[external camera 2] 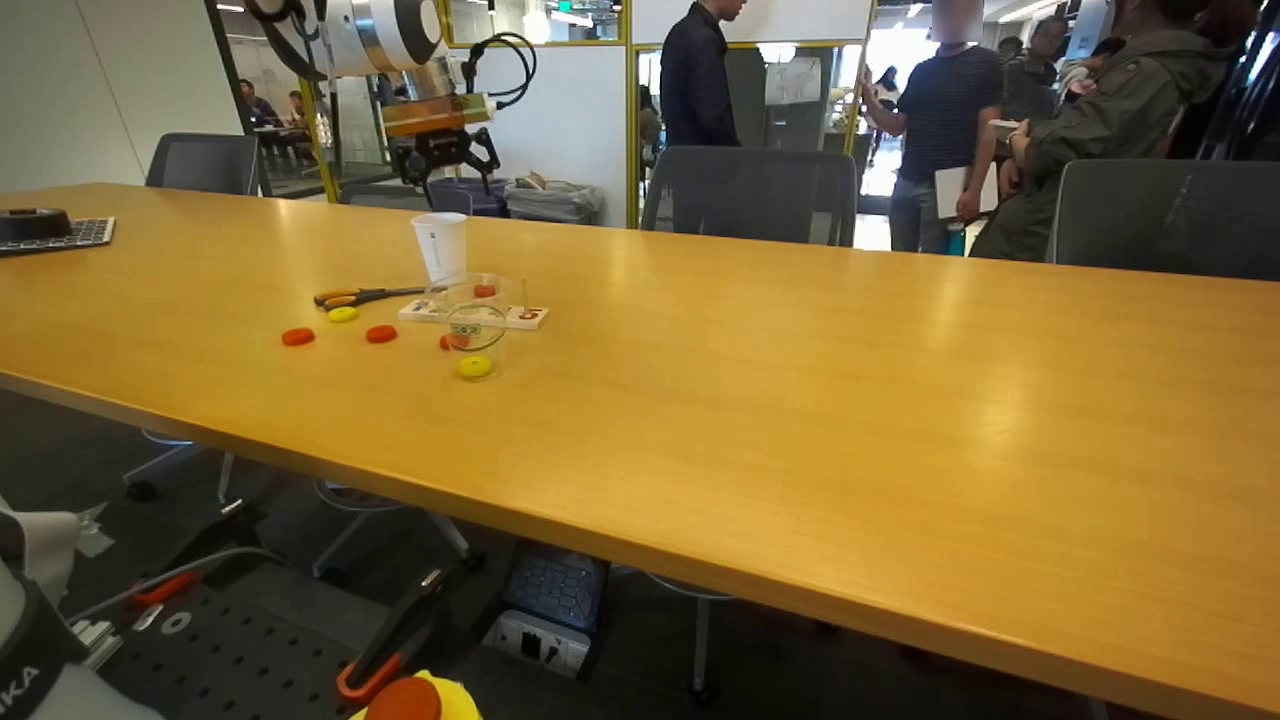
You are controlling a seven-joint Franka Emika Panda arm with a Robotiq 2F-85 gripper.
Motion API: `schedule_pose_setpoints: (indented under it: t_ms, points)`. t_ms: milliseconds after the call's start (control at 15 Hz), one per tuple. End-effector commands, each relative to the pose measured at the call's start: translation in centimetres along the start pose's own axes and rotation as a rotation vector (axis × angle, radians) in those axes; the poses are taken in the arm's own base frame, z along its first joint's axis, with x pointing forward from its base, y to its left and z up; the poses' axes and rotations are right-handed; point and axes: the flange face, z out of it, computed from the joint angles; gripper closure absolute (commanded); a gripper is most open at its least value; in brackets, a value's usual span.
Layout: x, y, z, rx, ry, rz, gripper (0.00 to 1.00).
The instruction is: Put the yellow discs in the clear cup and the orange discs into the white cup
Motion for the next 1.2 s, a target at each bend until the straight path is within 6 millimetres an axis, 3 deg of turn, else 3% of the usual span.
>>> schedule_pose_setpoints:
  t_ms: [0,267,467,1133]
  points:
    - [-1.4,2.3,-1.7,0.048,-0.101,-0.088,0.0]
    - [-3.7,4.2,-0.7,0.07,-0.146,-0.137,0.0]
    - [-4.6,4.9,1.4,0.08,-0.148,-0.168,0.0]
    - [-6.5,3.9,7.5,0.106,-0.165,-0.145,0.0]
